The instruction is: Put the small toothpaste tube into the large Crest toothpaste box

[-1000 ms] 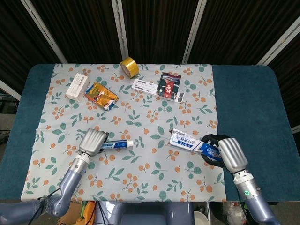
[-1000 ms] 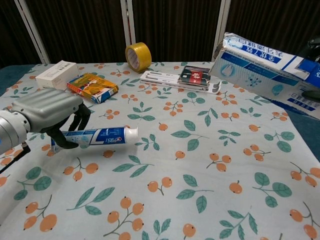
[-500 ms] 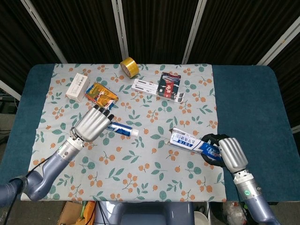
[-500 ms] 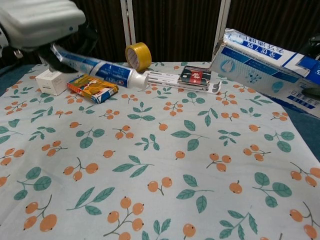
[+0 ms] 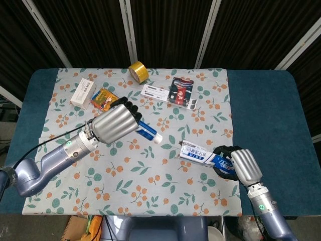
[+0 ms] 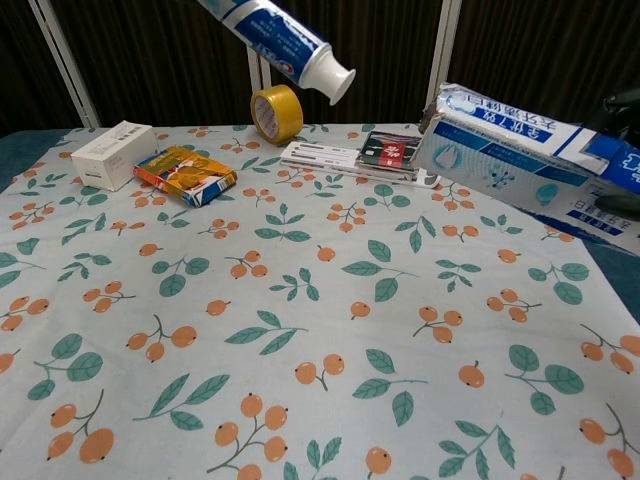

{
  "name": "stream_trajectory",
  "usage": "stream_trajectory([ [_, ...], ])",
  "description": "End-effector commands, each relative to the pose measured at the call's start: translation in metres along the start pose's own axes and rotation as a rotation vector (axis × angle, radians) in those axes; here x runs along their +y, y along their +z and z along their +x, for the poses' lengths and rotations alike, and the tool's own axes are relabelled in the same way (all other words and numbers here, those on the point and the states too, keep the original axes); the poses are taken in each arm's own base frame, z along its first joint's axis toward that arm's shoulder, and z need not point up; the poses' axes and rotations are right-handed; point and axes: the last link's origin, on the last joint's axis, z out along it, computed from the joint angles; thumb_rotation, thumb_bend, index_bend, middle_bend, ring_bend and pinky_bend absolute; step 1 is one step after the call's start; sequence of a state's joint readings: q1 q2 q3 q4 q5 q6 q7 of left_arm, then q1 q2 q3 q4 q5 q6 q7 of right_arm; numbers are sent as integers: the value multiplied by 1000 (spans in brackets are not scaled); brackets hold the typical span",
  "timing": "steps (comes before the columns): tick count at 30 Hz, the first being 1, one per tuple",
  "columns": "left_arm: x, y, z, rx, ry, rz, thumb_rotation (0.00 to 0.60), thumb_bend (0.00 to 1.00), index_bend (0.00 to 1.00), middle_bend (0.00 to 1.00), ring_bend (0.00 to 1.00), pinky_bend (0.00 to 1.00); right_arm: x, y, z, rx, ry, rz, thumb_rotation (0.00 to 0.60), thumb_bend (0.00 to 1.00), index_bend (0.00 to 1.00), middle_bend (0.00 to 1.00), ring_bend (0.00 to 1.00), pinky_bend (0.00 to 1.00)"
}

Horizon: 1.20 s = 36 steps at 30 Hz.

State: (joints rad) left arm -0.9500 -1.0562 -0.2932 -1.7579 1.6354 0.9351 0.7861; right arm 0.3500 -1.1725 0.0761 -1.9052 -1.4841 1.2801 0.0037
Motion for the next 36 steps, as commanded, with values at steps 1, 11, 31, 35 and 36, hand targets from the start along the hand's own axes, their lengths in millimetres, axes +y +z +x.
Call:
stream_trajectory([
  [1,7,5,5,11,7,-21,600,462,730,788,686,700,0,0,0,0,4,-4,600,385,528,577,498,458],
  [11,26,18,9,21,11,-21,600,462,732,799,697,710,0,-1,3,1,31,-8,600,385,528,576,498,458],
  [31,59,46,25,84,19,65,600,462,739,813,713,727,-2,-2,7,3,51,-3,600,385,528,577,498,458],
  [35,65,49,28,91,13,70,600,462,740,814,713,727,-2,-2,7,3,54,-2,600,385,528,576,498,458],
  [36,67,50,29,93,12,69,600,462,739,814,713,727,-3,-2,7,3,55,-1,600,385,528,576,498,458],
])
